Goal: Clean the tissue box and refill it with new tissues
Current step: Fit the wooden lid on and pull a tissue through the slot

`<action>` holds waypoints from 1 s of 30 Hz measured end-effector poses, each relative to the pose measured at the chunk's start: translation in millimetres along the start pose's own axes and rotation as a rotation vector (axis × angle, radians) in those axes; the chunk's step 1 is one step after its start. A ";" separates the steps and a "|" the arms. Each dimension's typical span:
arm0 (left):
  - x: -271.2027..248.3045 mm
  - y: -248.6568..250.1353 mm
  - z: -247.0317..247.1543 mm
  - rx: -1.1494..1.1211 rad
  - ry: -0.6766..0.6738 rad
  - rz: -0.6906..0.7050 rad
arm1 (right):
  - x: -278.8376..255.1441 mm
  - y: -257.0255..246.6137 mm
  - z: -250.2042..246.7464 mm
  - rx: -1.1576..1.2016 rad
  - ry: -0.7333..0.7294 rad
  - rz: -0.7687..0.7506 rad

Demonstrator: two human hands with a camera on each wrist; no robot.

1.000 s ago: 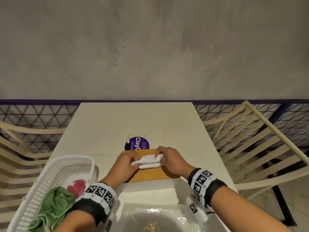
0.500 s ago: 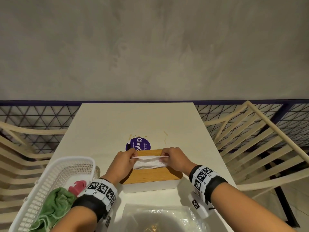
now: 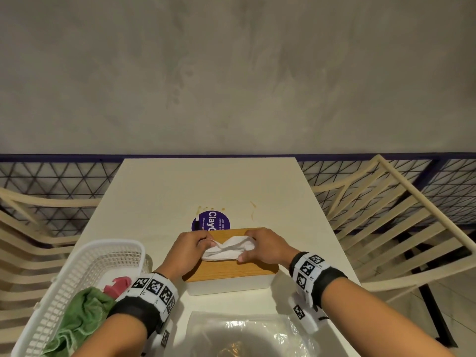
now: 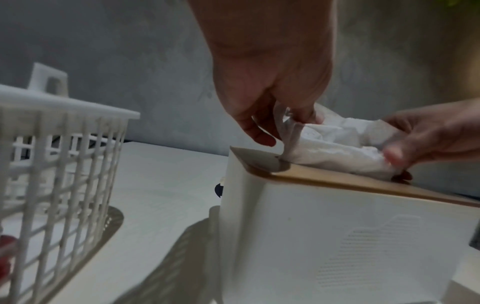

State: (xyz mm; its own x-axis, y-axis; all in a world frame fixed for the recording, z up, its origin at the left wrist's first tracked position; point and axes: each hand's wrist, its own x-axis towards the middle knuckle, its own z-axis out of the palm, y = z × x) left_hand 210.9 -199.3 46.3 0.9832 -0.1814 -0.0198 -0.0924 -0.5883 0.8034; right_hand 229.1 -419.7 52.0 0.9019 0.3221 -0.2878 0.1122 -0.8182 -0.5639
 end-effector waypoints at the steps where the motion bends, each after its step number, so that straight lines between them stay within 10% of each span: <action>1: -0.2 0.5 -0.4 0.013 0.010 0.005 | 0.6 -1.5 3.8 -0.092 0.027 0.013; 16: 9.7 -8.4 1.7 0.151 -0.066 -0.206 | 14.6 -7.4 -4.2 -0.085 0.052 0.142; 24: 16.2 8.7 19.2 0.807 -0.045 -0.034 | 14.1 -16.5 18.8 -0.398 0.179 0.135; 30: 19.0 1.5 0.3 0.425 -0.102 -0.249 | 16.5 -11.9 -3.6 -0.168 -0.029 0.141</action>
State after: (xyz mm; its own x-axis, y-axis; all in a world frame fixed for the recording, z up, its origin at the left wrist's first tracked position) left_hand 229.4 -203.9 47.0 0.9651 -0.0580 -0.2553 0.0666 -0.8886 0.4539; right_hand 244.2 -406.4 56.8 0.9014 0.2109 -0.3780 0.0563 -0.9230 -0.3807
